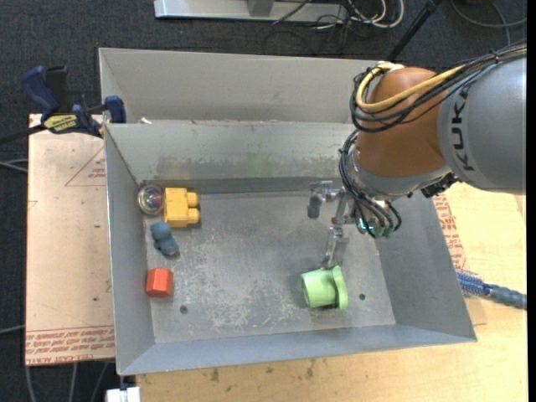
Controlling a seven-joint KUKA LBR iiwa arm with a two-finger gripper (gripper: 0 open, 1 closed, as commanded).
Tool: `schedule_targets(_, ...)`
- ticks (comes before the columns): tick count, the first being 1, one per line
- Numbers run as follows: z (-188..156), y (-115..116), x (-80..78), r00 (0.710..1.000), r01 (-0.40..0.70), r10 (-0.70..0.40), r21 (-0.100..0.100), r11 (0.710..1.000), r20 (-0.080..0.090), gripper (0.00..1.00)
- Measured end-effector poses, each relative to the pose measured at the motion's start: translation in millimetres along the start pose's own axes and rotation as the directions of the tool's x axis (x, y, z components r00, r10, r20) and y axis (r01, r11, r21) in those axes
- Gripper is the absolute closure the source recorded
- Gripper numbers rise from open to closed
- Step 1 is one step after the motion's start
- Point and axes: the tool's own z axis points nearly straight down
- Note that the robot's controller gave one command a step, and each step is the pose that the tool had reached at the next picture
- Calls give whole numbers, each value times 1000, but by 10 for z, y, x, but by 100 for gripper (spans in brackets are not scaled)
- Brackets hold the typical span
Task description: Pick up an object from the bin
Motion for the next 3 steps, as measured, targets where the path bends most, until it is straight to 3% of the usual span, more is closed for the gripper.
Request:
schedule_targets(1, 572, -324, 259, 984, 179, -179, 1, 984, 4, 0)
schedule_targets(2, 1028, -431, 421, 947, 321, -321, 1, 947, 5, 0)
schedule_targets(3, 1015, -624, 384, 971, 240, -240, 1, 971, 9, 0)
